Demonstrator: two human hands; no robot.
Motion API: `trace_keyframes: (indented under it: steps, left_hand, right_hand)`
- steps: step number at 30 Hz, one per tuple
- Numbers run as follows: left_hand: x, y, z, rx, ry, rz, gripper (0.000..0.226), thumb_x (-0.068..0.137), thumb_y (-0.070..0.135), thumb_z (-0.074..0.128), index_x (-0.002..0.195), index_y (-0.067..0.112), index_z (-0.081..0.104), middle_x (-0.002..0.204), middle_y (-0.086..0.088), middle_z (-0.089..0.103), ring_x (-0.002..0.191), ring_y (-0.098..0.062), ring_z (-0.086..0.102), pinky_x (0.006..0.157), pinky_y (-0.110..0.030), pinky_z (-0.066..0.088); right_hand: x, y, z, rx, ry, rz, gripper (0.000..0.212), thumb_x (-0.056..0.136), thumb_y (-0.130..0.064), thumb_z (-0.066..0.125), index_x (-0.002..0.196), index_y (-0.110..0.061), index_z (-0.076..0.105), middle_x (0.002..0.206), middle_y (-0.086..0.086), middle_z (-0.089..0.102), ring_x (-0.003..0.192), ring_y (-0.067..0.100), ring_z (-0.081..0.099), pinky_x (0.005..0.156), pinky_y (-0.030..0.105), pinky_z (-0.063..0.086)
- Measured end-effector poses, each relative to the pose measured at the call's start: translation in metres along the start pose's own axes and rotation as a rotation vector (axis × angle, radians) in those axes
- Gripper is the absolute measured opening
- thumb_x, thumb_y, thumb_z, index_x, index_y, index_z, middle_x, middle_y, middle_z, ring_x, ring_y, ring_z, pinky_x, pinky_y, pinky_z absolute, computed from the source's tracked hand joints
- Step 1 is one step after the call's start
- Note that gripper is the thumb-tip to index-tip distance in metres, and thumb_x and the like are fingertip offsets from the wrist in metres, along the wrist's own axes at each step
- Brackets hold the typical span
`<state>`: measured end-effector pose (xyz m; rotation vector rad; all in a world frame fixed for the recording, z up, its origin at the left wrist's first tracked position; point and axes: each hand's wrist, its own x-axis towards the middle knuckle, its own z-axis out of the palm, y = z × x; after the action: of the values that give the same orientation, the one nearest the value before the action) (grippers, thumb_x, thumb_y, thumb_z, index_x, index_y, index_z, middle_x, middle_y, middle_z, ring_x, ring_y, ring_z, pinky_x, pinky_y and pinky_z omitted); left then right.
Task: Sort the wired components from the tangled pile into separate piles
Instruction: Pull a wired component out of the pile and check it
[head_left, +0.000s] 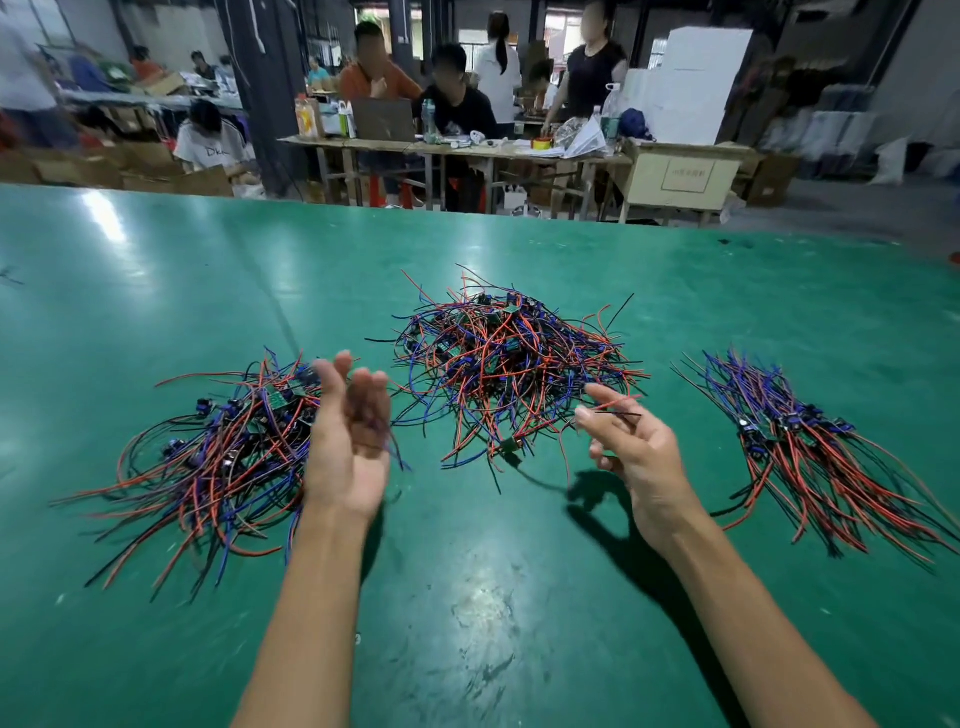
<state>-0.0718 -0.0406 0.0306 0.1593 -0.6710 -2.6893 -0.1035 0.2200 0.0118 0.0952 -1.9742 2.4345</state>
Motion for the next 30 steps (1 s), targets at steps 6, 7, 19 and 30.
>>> trace_keyframes:
  steps: [6,7,19,30]
  left_hand:
    - [0.006,0.009,-0.016,0.002,-0.150,-0.041,0.057,0.089,0.031,0.070,0.138,0.016,0.044,0.135,-0.008,0.065,0.133,-0.022,0.055,0.109,-0.034,0.043]
    - [0.005,0.009,-0.016,0.104,-0.235,-0.057,0.087,0.076,0.033,0.083,0.146,0.019,0.035,0.142,-0.009,0.060,0.135,-0.022,0.054,0.109,-0.037,0.043]
    - [0.003,-0.040,-0.015,1.338,-0.290,0.507,0.113,0.070,0.006,0.090,0.142,0.048,0.014,0.133,0.005,0.054,0.077,-0.020,0.062,0.074,-0.026,0.052]
    - [-0.027,-0.047,0.014,1.412,-0.449,0.635,0.034,0.099,0.039,0.055,0.131,0.030,0.063,0.130,0.019,0.061,0.128,-0.004,0.048,0.107,-0.024,0.033]
  right_hand:
    - [-0.001,0.004,0.004,-0.111,0.009,0.117,0.037,0.079,-0.043,0.076,0.103,-0.015,0.078,0.092,0.003,0.079,0.058,0.006,0.058,0.053,0.014,0.048]
    - [-0.001,0.003,0.005,-0.083,-0.001,0.118,0.038,0.077,-0.044,0.075,0.101,-0.015,0.079,0.094,0.004,0.079,0.061,0.007,0.062,0.055,0.014,0.050]
    - [0.001,-0.019,-0.007,0.473,0.049,0.195,0.024,0.106,-0.027,0.046,0.089,-0.019,0.061,0.070,-0.001,0.072,0.062,0.012,0.069,0.059,0.020,0.057]
    - [-0.002,-0.024,-0.004,0.569,-0.014,0.214,0.017,0.095,-0.017,0.050,0.084,-0.013,0.061,0.062,0.001,0.054,0.053,0.008,0.054,0.053,0.017,0.050]
